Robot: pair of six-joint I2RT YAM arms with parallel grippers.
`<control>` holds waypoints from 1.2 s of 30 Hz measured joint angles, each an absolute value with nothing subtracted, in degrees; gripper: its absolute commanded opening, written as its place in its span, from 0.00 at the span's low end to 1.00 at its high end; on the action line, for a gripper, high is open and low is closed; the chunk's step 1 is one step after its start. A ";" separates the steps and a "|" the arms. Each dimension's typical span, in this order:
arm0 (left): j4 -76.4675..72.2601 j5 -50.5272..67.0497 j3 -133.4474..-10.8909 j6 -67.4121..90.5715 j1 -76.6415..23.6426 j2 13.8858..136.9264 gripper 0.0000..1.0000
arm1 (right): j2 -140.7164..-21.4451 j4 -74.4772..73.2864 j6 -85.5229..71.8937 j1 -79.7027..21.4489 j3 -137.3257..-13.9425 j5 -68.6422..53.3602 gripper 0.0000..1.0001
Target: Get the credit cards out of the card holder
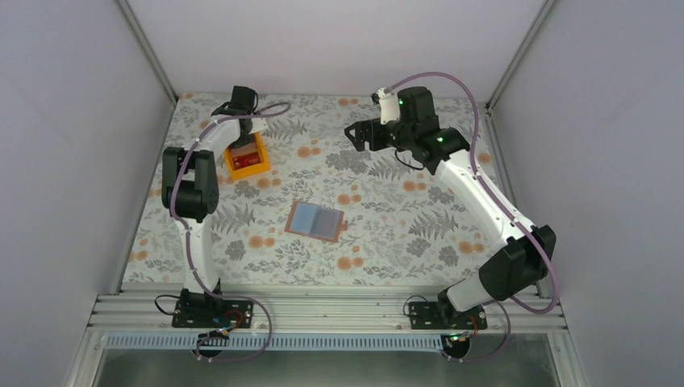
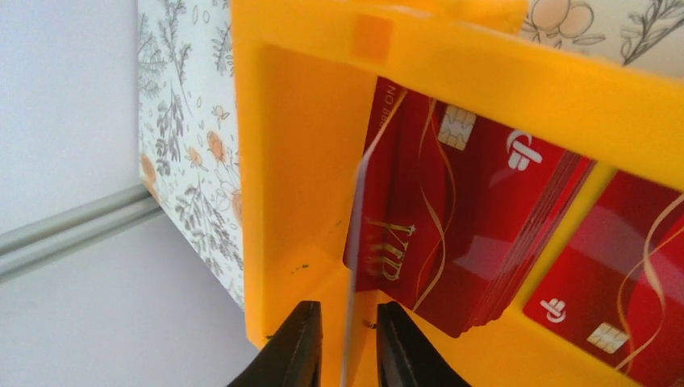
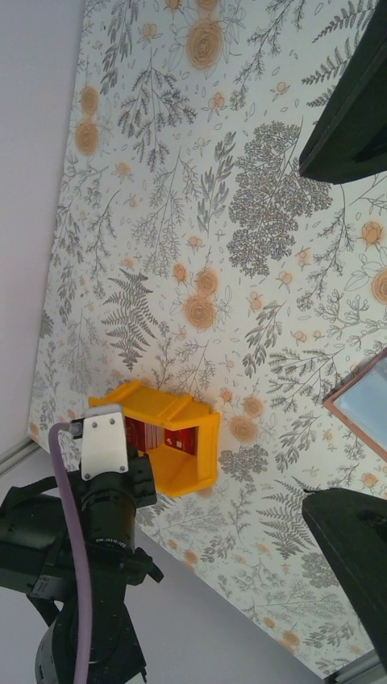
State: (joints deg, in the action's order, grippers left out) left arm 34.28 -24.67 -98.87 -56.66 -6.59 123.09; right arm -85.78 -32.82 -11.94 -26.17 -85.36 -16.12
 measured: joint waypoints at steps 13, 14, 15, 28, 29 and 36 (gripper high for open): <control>38.89 -22.31 -104.01 -55.46 -6.52 123.33 0.66 | -85.78 -32.82 -11.81 -25.43 -85.36 -17.63 0.96; 39.11 -21.89 -104.14 -55.66 -6.50 123.13 0.67 | -85.78 -32.82 -11.77 -25.41 -85.36 -17.65 0.95; 39.55 -21.52 -104.14 -55.88 -6.48 122.98 0.68 | -85.78 -32.82 -11.77 -25.41 -85.36 -17.65 0.95; 49.04 -12.49 -111.04 -53.04 -6.66 117.73 0.72 | -85.78 -33.08 -12.97 -25.30 -85.27 -20.62 0.71; 49.89 -10.39 -111.20 -52.03 -6.90 115.85 0.72 | -85.78 -32.86 -13.76 -25.30 -84.90 -21.85 0.70; 53.32 11.94 -91.33 -44.21 -15.81 90.24 0.77 | -88.64 -30.44 -19.05 -29.15 -73.67 -25.34 0.62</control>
State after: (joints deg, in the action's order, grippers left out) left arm 53.32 11.94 -91.33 -44.21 -15.81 90.24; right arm -88.64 -30.44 -19.05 -29.15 -73.67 -25.34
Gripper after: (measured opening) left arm 0.750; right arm 0.653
